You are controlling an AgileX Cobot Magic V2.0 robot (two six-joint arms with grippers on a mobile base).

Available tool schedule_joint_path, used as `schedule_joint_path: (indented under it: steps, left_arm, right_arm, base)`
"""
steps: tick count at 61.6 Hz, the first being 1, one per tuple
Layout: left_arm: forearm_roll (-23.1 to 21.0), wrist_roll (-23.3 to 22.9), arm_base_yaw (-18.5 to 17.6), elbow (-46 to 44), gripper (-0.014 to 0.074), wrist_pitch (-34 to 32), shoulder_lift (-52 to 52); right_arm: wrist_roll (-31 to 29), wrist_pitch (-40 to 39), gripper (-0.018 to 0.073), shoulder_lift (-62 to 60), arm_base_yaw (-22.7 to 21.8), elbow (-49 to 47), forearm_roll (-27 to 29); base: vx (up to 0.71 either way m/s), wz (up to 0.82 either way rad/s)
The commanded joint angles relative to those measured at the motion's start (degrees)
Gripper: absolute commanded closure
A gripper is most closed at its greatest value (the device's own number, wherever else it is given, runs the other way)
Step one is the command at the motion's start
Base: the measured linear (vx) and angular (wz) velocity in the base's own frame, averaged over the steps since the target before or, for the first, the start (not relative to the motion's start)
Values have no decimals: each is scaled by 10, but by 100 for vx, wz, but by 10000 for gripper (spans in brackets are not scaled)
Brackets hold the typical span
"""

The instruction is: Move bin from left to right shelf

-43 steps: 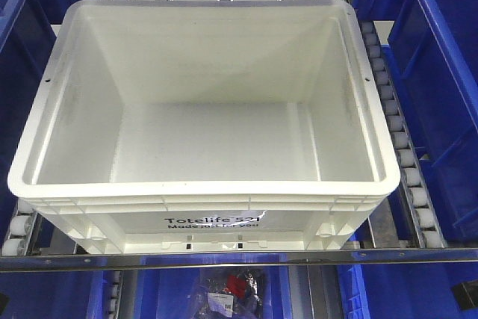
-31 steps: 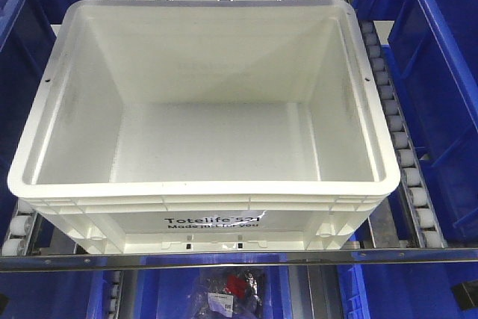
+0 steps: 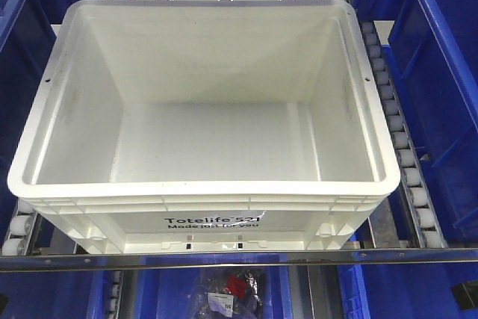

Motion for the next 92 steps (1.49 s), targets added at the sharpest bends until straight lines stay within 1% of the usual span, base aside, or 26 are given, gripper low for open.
schedule_joint_path:
  steps: [1,8,13,21,25,27,32,35,37,40,43,48,51,56,61,66,71,73,81,86,92]
  left_arm:
    - [-2,-1,-3,-10,604,-41,-7]
    - [-2,-1,-3,-10,604,-42,-7]
    - [-2,-1,-3,-10,604,-81,-7]
    - [-2,-1,-3,-11,604,-161,-7]
    - [-2,-1,-3,-15,604,-204,-7]
    - [-2,-1,-3,-15,604,-226,-7]
    - [-2,-1,-3,-15,604,-273,-7]
    - [-2,-2,-3,-16,604,-280,-7]
    - [-2,-6,-3,-19,604,-279,-7]
    - [-6,-8,-3,-33,604,-257,-6]
    - [-15,-8,-3,-57,604,-209,-5]
    - [-30,-8,-3,-121,604,-96,9]
    - [-32,-8,-3,-160,604,-31,27]
    - [-32,-8,-3,-231,604,78,81]
    - [-32,-8,-3,-294,604,159,148]
    - [-32,-37,-3,-353,604,228,231]
    - [-32,-77,-3,-406,604,266,311]
    - [-32,-86,-3,-430,604,278,344]
    - [-32,-87,-3,-489,604,287,433]
    - [-32,-87,-3,-507,604,282,469]
    - [-32,-87,-3,-508,604,274,493]
  right_arm:
    - [-4,-44,566,-3,-2,9,-3]
    - [-4,-44,566,-3,-2,9,-3]
    - [-5,-54,566,-3,-2,8,-3]
    - [-4,-117,566,-3,-1,8,-3]
    - [-4,-173,566,-3,-1,8,-3]
    - [-4,-213,566,-3,-1,8,-3]
    - [-6,-269,566,-3,-1,7,0]
    - [-6,-266,566,-3,-1,2,3]
    - [-6,-247,566,-3,-1,-7,6]
    - [-6,-191,566,-2,-1,-30,17]
    - [-6,-125,566,2,-1,-58,22]
    - [-6,2,566,26,-1,-127,16]
    - [-6,62,566,48,-1,-169,11]
    - [-6,152,566,104,-1,-249,10]
    - [-6,225,566,177,-1,-325,16]
    - [-6,289,566,258,-1,-396,26]
    - [-6,348,566,331,-1,-460,45]
    - [-6,370,566,365,-1,-487,50]
    - [-7,430,566,468,-1,-553,48]
    - [-8,438,566,509,-1,-567,48]
    - [-8,421,566,543,-1,-567,49]
  base:
    - [0,0]
    - [0,0]
    - [0,0]
    - [0,0]
    - [0,0]
    - [0,0]
    - [0,0]
    - [0,0]
    - [0,0]
    - [0,0]
    - [0,0]
    - [0,0]
    - [0,0]
    - [0,0]
    - [0,0]
    - [0,0]
    - [0,0]
    - [0,0]
    - [0,0]
    - [0,0]
    - [0,0]
